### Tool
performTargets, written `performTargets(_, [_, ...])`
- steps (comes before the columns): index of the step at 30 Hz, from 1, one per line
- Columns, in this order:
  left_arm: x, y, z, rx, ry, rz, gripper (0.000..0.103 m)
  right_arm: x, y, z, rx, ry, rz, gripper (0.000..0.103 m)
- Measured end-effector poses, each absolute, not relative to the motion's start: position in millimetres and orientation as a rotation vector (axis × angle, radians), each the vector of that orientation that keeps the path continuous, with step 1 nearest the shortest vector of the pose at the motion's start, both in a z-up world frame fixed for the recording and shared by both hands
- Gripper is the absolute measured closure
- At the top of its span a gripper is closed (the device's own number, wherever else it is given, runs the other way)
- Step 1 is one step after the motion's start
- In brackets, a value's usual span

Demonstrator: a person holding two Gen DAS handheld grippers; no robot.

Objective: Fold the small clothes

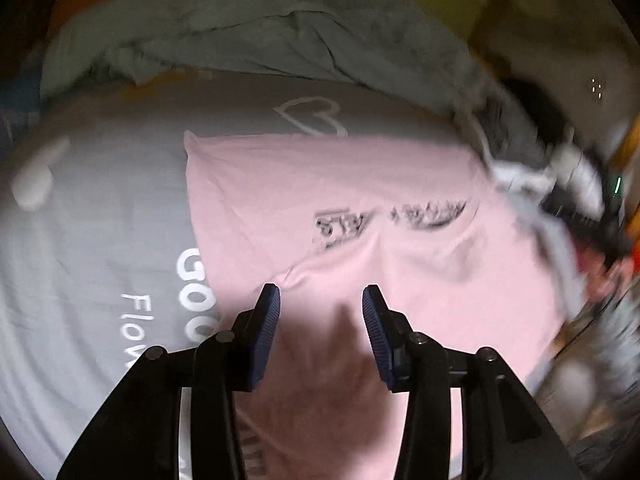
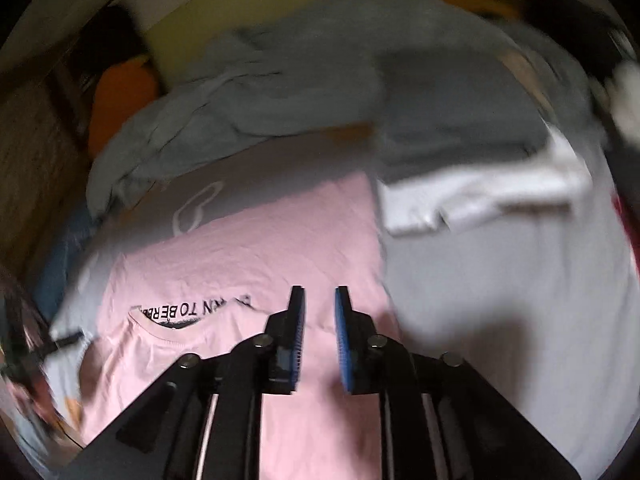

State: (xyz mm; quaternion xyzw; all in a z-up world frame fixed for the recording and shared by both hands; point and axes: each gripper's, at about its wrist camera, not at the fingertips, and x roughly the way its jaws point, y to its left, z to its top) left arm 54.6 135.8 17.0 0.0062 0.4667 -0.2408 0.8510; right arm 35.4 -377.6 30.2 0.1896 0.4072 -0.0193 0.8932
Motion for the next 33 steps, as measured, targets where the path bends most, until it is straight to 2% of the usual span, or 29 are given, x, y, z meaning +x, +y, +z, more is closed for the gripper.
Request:
performTargets(3, [54.8,132.9,2.9,0.072,1.002,-0.451,0.061,27.9,-387.8,22.4,0.349,0.876,-0.125,0.083])
performTargets(5, [58.2,130.0,-9.4,0.138,1.005,-0.388,0.062,25.0,-389.2,20.9,0.295,0.88,-0.155,0.074])
performTargets(6, [57.1,128.2,-13.5,0.191,0.983,-0.353,0.075,25.3,-389.3,19.5,0.288,0.887,-0.15,0.069])
performTargets(7, [55.8,125.6,-15.7,0.23,0.959,-0.322,0.089,25.9,-389.0,17.6,0.286,0.903,-0.134,0.06])
performTargets(8, [54.8,126.4,-15.8,0.236,0.941,-0.303,0.09,28.1,-387.4,12.1,0.289,0.937,-0.09,0.053])
performTargets(11, [59.7,145.2,-11.9,0.113,0.935,-0.232,0.097,33.3,-378.8,-4.9,0.236,1.061,0.022,0.051])
performTargets(12, [61.8,151.5,-10.8,0.078,0.935,-0.219,0.097,34.7,-374.0,-10.3,0.191,1.072,-0.011,0.053])
performTargets(16, [67.9,152.6,-18.3,0.107,0.96,-0.184,0.095,39.0,-369.6,-15.3,0.096,1.039,-0.12,0.092])
performTargets(19, [66.3,144.3,-20.8,0.176,0.948,-0.163,0.091,43.4,-366.7,-17.7,-0.133,0.977,-0.378,0.092])
performTargets(20, [64.6,144.1,-19.3,0.177,0.94,-0.162,0.089,45.4,-371.8,-19.1,-0.129,0.986,-0.409,0.092])
performTargets(22, [62.7,152.1,-15.4,0.097,0.94,-0.167,0.075,43.0,-397.5,-16.8,0.079,1.007,-0.379,0.092])
performTargets(25, [55.5,168.9,-6.0,-0.041,0.918,-0.169,0.074,27.6,-435.5,-5.7,0.402,0.962,-0.276,0.092])
performTargets(28, [37.9,165.9,8.0,-0.056,0.849,-0.194,0.074,9.6,-440.4,9.2,0.425,0.883,-0.249,0.091])
performTargets(30, [26.2,156.1,18.7,-0.015,0.787,-0.22,0.074,-1.1,-432.4,14.3,0.392,0.846,-0.249,0.083])
performTargets(32, [16.6,146.2,28.2,0.017,0.738,-0.238,0.074,-13.4,-416.8,17.4,0.362,0.826,-0.245,0.069])
performTargets(33, [13.7,143.4,31.9,0.021,0.72,-0.249,0.074,-19.8,-409.8,15.7,0.344,0.827,-0.243,0.068])
